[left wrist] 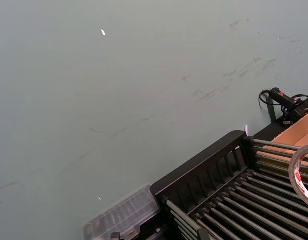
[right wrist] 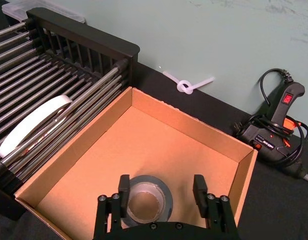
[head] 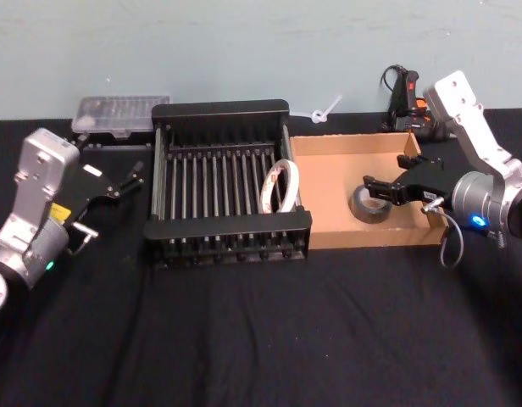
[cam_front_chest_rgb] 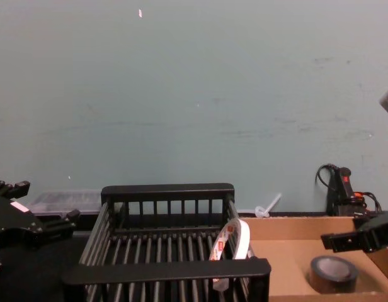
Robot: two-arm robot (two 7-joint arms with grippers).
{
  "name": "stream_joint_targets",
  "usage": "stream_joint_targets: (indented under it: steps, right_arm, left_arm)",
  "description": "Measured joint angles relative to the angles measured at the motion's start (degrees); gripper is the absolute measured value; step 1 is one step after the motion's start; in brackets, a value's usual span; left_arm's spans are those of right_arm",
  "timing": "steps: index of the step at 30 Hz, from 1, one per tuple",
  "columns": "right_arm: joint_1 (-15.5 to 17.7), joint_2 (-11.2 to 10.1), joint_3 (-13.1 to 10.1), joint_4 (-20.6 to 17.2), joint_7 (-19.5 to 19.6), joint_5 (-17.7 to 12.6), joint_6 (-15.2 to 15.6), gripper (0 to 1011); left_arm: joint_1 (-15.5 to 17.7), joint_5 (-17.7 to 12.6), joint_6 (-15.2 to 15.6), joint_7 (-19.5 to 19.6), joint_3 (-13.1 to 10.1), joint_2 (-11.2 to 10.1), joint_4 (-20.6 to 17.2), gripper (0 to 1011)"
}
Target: Pick up the white tape and place it into the black box , Pick up the silver tape and place it into the brown box.
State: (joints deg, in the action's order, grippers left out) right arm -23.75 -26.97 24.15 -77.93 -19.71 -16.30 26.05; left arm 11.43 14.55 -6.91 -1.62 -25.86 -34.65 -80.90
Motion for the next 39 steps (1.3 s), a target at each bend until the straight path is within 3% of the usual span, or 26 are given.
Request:
stream_joint_targets:
  steps: [8,20,23,27,31,34,39]
  right_arm:
    - [0.0,-0.02,0.0,-0.04,0.0,-0.05,0.0,998]
    - [0.19,0.0,-0.05,-0.28,0.25,0.26,-0.26,1003]
    - [1.09,0.24,-0.67,-1.39,2.16,1.8,-2.12,1003]
    - [3.25,0.93,-2.29,-3.33,5.96,3.71,-6.94,1003]
    - [6.22,1.74,-3.5,-4.79,10.51,6.68,-13.76,1003]
    - [8.58,2.26,-4.27,-5.67,13.65,8.61,-16.78,1003]
    - [12.76,2.62,-5.87,-7.3,17.81,10.82,-18.92,1003]
  left_arm:
    - [0.0,0.0,0.0,0.0,0.0,0.0,0.0,1001]
    - [0.0,0.0,0.0,0.0,0.0,0.0,0.0,1001]
    - [0.0,0.0,0.0,0.0,0.0,0.0,0.0,1001]
    - [0.0,0.0,0.0,0.0,0.0,0.0,0.0,1001]
    - [0.0,0.0,0.0,0.0,0.0,0.0,0.0,1001]
    - [0.0,0.0,0.0,0.0,0.0,0.0,0.0,1001]
    - [0.0,0.0,0.0,0.0,0.0,0.0,0.0,1001]
